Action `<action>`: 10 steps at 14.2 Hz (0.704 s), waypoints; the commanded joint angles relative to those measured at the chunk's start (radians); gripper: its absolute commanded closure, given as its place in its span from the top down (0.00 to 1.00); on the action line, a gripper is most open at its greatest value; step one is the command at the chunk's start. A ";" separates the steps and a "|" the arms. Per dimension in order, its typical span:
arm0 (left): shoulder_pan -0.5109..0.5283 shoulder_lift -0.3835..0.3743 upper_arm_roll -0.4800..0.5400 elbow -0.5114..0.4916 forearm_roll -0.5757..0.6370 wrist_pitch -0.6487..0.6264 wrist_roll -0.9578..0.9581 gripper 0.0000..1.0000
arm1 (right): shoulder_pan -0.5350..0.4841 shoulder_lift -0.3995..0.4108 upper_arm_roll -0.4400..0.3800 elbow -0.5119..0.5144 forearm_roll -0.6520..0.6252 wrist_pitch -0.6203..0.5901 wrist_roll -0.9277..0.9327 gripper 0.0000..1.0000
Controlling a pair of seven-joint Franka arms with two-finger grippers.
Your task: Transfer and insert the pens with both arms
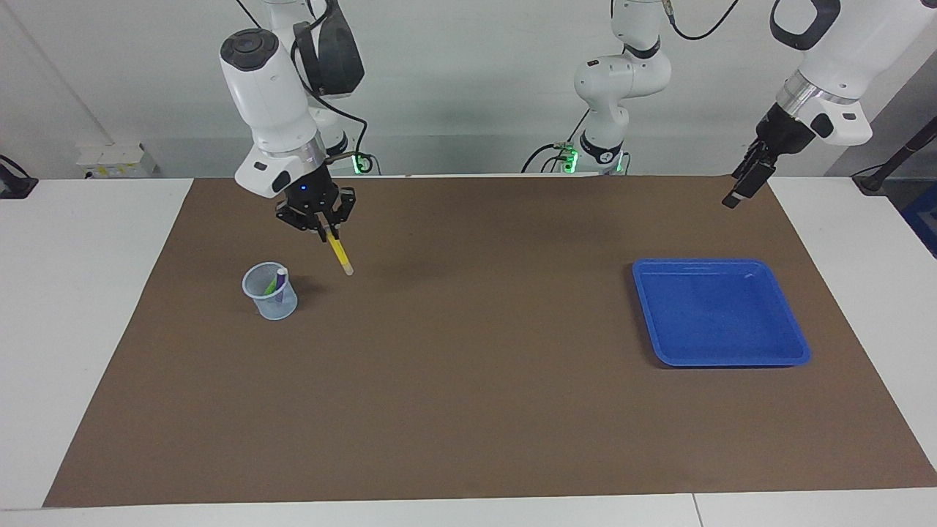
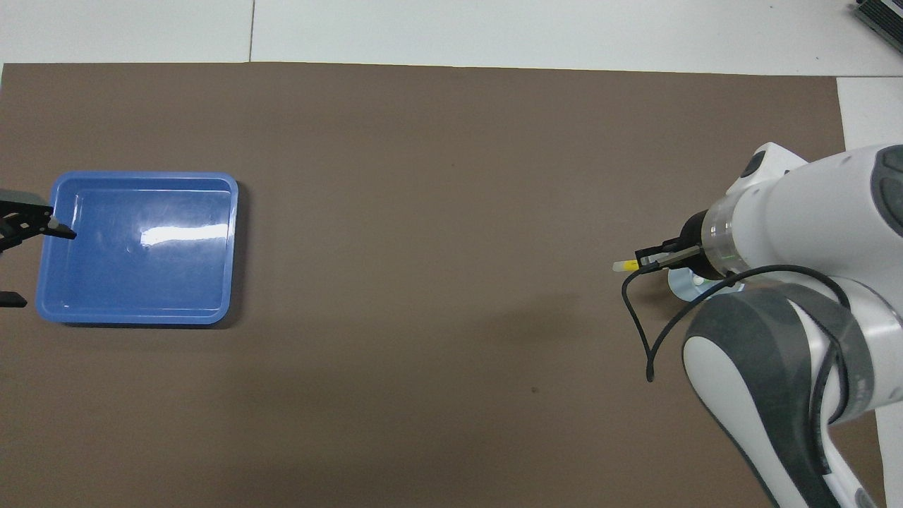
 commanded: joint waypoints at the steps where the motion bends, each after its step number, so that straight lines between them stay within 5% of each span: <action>1: -0.011 0.054 0.049 0.016 0.040 -0.020 0.115 1.00 | -0.046 -0.038 0.012 -0.029 -0.037 -0.011 -0.035 0.00; 7: -0.031 0.197 0.124 0.070 0.083 0.021 0.340 1.00 | -0.120 -0.098 0.012 -0.081 -0.054 -0.010 -0.130 0.00; 10: -0.048 0.220 0.126 -0.001 0.116 0.135 0.399 1.00 | -0.151 -0.107 0.012 -0.086 -0.060 -0.010 -0.171 0.00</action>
